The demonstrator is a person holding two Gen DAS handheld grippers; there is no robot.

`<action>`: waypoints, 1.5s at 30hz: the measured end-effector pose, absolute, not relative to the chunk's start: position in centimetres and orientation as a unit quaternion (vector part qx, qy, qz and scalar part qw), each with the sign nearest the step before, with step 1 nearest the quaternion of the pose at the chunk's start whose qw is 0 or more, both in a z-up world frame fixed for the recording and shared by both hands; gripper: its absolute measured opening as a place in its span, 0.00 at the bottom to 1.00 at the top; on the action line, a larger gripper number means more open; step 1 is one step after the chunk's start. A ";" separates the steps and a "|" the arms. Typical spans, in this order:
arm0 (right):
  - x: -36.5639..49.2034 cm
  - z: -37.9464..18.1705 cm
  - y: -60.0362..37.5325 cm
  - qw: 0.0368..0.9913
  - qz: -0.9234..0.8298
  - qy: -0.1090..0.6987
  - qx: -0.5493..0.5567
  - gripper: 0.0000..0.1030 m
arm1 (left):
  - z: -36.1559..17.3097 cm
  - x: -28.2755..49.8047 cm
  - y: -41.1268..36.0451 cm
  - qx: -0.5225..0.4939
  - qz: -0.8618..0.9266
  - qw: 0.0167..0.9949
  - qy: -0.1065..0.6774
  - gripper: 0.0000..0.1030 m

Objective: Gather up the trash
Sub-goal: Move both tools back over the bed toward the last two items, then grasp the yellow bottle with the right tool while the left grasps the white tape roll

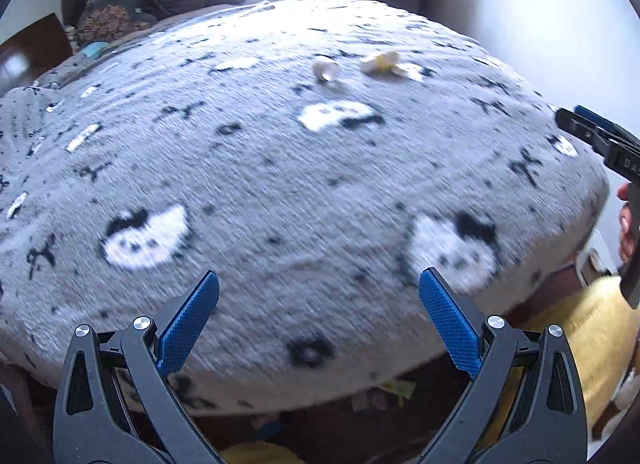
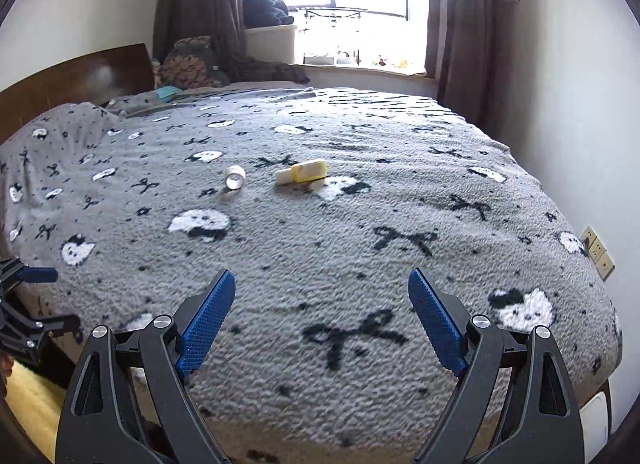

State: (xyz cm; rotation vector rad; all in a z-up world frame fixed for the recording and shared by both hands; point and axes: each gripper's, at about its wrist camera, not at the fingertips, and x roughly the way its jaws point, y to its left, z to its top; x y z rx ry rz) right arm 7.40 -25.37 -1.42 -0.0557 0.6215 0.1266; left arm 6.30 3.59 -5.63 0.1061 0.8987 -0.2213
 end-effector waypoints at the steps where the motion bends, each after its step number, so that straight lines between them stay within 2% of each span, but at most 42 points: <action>1: 8.3 -1.1 -25.5 0.950 0.056 0.304 -0.033 0.86 | -5.5 7.2 4.0 0.050 -0.101 0.895 0.432 0.92; 10: 17.3 -1.2 -23.4 0.943 0.044 0.327 -0.040 0.86 | -5.9 15.2 5.4 0.036 -0.075 0.897 0.435 0.92; 19: 27.4 -5.4 -20.2 0.925 0.034 0.378 -0.020 0.86 | -6.4 21.2 3.4 0.043 -0.089 0.901 0.422 0.92; 21: 29.1 -6.6 -20.1 0.923 0.037 0.382 -0.010 0.97 | -6.6 22.2 3.4 0.040 -0.087 0.902 0.422 0.92; 27: 32.5 -9.4 -18.4 0.912 0.056 0.404 -0.033 0.97 | -7.5 24.6 3.3 0.038 -0.088 0.898 0.428 0.92; 37: 36.3 -10.1 -16.9 0.908 0.081 0.408 -0.057 0.97 | -8.5 27.0 1.2 0.056 -0.100 0.894 0.433 0.92; 39: 36.8 -10.5 -16.7 0.902 0.096 0.417 -0.054 0.95 | -8.5 27.4 0.6 0.064 -0.101 0.895 0.431 0.92; 43: 37.2 -10.6 -16.4 0.900 0.110 0.418 -0.053 0.82 | -8.5 28.5 -0.5 0.070 -0.100 0.895 0.428 0.92; 45: 37.2 -10.4 -16.4 0.900 0.119 0.415 -0.050 0.82 | -8.5 29.0 -1.0 0.069 -0.100 0.897 0.426 0.92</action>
